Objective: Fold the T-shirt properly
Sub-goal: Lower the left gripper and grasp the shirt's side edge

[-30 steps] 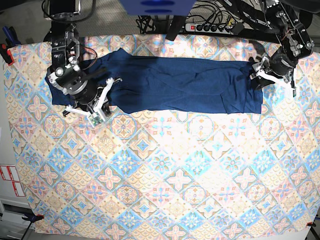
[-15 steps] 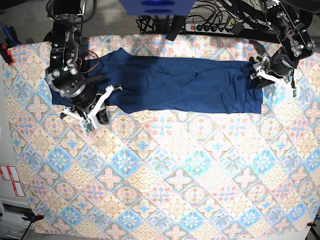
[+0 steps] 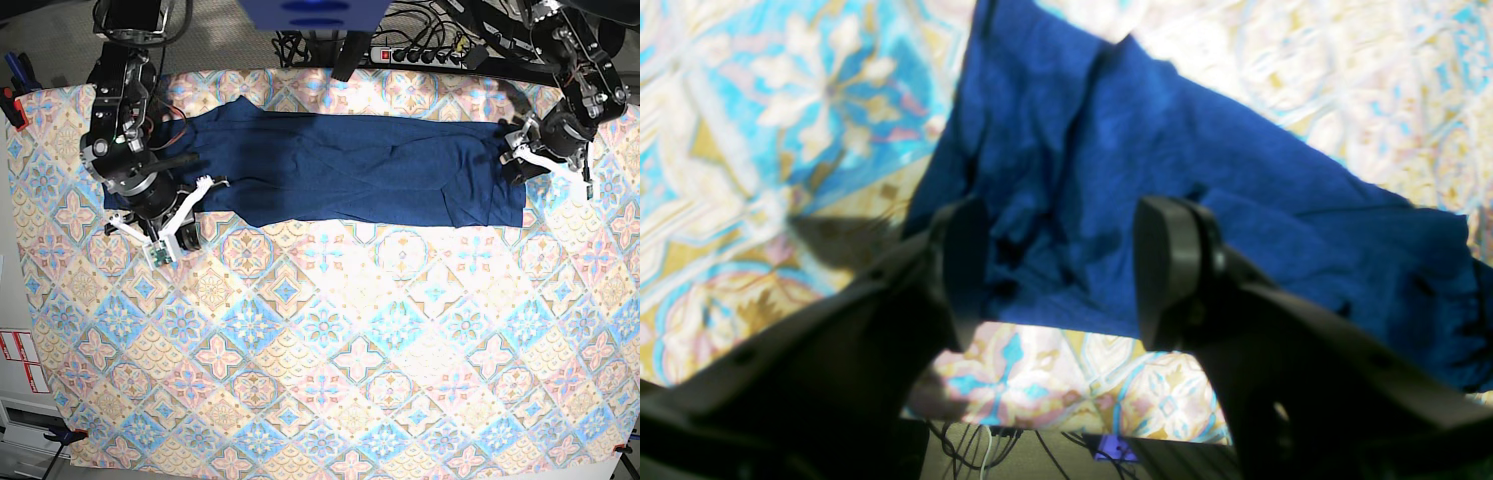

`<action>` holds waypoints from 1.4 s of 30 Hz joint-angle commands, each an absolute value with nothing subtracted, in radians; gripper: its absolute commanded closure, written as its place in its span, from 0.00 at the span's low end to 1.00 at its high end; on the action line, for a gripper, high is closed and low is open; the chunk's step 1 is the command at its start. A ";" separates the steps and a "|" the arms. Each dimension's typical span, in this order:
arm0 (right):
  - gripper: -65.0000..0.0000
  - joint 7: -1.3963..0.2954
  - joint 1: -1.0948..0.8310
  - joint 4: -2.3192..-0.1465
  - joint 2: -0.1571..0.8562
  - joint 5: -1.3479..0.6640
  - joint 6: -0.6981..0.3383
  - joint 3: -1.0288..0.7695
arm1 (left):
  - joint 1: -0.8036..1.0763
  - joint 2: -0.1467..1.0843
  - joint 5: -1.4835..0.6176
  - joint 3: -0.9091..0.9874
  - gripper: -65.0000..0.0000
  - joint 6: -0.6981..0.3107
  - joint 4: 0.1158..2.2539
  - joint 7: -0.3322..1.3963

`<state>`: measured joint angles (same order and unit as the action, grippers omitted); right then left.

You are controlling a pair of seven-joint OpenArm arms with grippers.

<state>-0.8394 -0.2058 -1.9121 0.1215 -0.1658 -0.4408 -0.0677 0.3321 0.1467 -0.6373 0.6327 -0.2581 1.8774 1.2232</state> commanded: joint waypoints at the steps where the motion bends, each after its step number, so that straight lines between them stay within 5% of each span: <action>1: 0.99 -0.817 -0.199 -1.928 0.127 -0.182 -0.440 -0.070 | 0.332 0.156 -0.650 0.639 0.48 -0.257 1.897 1.211; 42: 0.99 -0.889 -0.222 -1.934 0.128 -0.180 -0.440 -0.077 | 0.332 0.231 -0.650 0.691 0.47 -0.257 1.954 1.308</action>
<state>-0.9058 -0.2264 -1.9141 0.1356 -0.1642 -0.4267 -0.0849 0.3325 0.2192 -0.6373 0.6853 -0.2584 1.9404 1.3167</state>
